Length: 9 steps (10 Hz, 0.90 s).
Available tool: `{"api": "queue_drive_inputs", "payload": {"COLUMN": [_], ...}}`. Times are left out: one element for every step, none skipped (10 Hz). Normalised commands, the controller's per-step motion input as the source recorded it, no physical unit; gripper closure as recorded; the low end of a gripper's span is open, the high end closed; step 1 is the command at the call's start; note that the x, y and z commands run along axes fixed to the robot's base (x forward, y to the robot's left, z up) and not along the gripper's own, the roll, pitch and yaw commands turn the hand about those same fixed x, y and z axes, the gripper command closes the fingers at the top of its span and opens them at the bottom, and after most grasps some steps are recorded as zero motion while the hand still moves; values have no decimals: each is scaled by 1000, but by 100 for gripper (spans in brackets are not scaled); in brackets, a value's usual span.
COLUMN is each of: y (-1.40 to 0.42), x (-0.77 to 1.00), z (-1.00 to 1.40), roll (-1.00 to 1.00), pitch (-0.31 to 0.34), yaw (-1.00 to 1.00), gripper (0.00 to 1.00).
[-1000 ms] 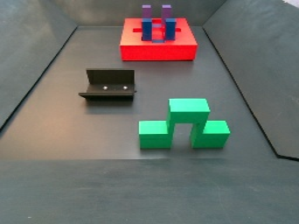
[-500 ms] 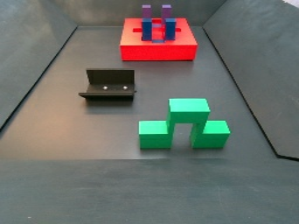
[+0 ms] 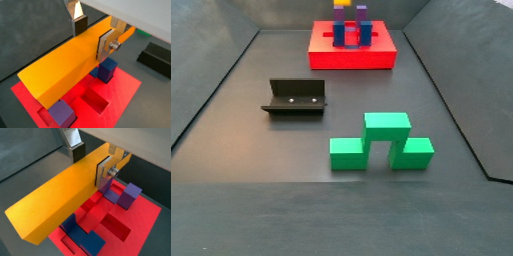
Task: Pick up the yellow object. Move up. Move to above the board. Insert the yellow object.
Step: Insert the yellow object.
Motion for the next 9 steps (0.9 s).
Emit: {"api": "queue_drive_inputs", "payload": {"y": [106, 91, 3, -49, -129, -134, -117, -91, -34], "x": [-186, -274, -206, -111, 0, -11, 0, 0, -17], "z": [-551, -457, -420, -406, -171, -180, -149, -134, -160], "roll": [-260, -270, -221, -100, -17, -47, -49, -33, -41], "pitch": [0, 0, 0, 47, 99, 33, 26, 24, 0], "yaw": [0, -20, -34, -66, -100, -111, -60, -57, -46], "gripper": [100, 100, 100, 100, 100, 100, 100, 100, 100]}}
